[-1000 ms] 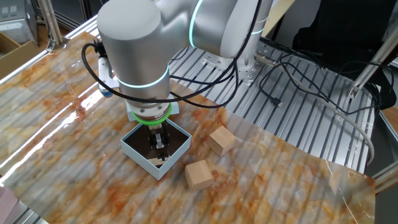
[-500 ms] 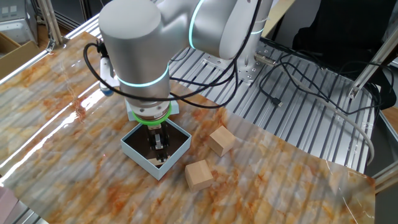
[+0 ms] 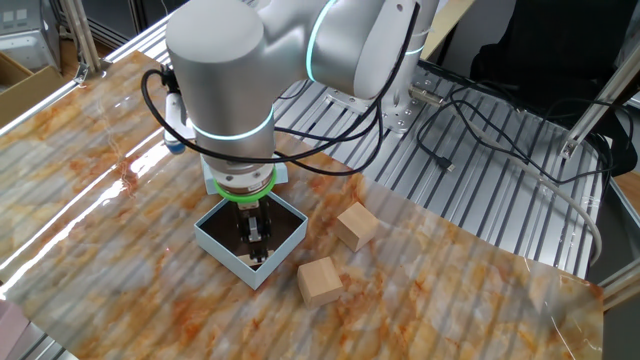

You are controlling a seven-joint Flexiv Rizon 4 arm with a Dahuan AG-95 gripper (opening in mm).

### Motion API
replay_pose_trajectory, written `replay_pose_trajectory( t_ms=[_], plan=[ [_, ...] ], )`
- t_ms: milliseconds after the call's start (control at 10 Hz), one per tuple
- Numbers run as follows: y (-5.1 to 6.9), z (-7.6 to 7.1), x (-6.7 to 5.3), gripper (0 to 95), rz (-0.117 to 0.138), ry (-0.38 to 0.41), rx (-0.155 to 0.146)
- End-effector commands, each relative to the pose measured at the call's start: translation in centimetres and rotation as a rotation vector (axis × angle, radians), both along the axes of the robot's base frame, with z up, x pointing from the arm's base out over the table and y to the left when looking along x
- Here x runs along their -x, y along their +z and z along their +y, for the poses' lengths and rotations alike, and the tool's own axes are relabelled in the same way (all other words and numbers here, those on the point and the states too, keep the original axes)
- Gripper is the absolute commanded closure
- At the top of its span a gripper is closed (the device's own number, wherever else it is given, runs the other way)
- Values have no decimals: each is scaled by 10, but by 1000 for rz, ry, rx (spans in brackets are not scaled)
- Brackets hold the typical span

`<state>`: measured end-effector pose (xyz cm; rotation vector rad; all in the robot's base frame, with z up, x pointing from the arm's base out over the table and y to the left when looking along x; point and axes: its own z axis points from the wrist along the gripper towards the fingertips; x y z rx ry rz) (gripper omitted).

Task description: Take everything out of the gift box

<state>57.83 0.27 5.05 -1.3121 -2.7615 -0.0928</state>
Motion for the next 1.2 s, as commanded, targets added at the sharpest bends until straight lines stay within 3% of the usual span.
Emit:
replay_pose_trajectory(
  t_ms=[100, 1200],
  plan=[
    [-5, 0, 0, 380, -15, -3, 3],
    [-22, -2, -4, 380, -67, -41, -15]
  ],
)
